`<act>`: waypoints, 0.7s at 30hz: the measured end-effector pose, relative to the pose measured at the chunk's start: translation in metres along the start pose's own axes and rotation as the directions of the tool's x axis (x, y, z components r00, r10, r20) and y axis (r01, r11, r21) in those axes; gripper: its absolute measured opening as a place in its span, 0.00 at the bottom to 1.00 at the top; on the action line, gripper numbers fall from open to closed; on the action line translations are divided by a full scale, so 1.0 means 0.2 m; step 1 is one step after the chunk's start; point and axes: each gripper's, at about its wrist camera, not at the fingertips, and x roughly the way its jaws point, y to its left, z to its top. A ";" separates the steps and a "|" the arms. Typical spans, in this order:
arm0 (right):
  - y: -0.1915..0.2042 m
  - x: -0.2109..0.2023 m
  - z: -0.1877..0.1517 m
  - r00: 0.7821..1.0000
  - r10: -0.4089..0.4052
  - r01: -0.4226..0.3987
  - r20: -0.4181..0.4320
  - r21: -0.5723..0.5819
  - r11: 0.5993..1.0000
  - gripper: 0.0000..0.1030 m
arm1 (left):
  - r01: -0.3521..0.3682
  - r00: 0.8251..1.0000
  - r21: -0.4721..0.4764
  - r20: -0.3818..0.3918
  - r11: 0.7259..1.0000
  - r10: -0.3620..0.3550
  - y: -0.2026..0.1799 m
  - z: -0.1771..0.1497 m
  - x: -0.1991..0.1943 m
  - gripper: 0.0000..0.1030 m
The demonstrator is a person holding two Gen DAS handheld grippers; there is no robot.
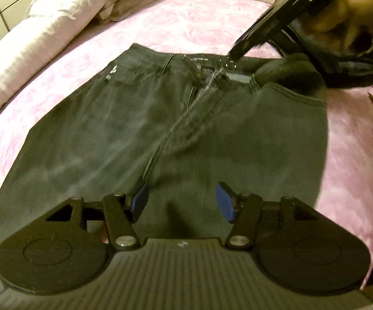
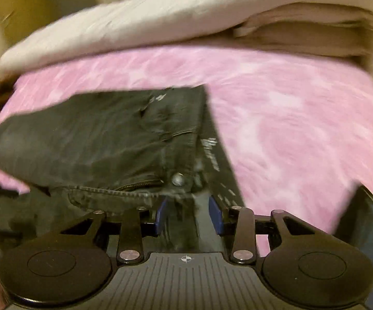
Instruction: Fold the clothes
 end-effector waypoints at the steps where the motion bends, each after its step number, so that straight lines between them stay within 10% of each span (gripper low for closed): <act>1: -0.01 0.06 0.04 0.999 0.029 -0.030 -0.023 -0.042 0.999 0.38 | 0.000 1.000 0.007 0.008 1.000 0.000 0.00 0.02 0.03 0.53; 5: -0.05 0.26 0.12 0.985 0.129 -0.148 -0.112 -0.177 0.973 0.38 | -0.006 1.000 0.022 -0.002 1.000 0.006 0.01 0.11 0.16 0.54; 10: -0.13 0.18 0.10 0.968 0.219 -0.236 -0.120 -0.155 0.959 0.15 | -0.004 0.998 -0.001 -0.060 1.000 0.004 -0.01 0.17 0.27 0.54; 16: -0.17 -0.04 0.33 0.962 0.274 -0.268 0.019 -0.155 0.951 0.12 | -0.038 0.999 -0.057 -0.041 0.998 0.035 0.02 0.27 0.30 0.59; 21: -0.24 0.31 0.37 0.957 0.256 -0.272 -0.135 -0.121 0.955 0.23 | -0.032 0.992 -0.072 -0.123 0.997 0.023 0.06 0.29 0.48 0.64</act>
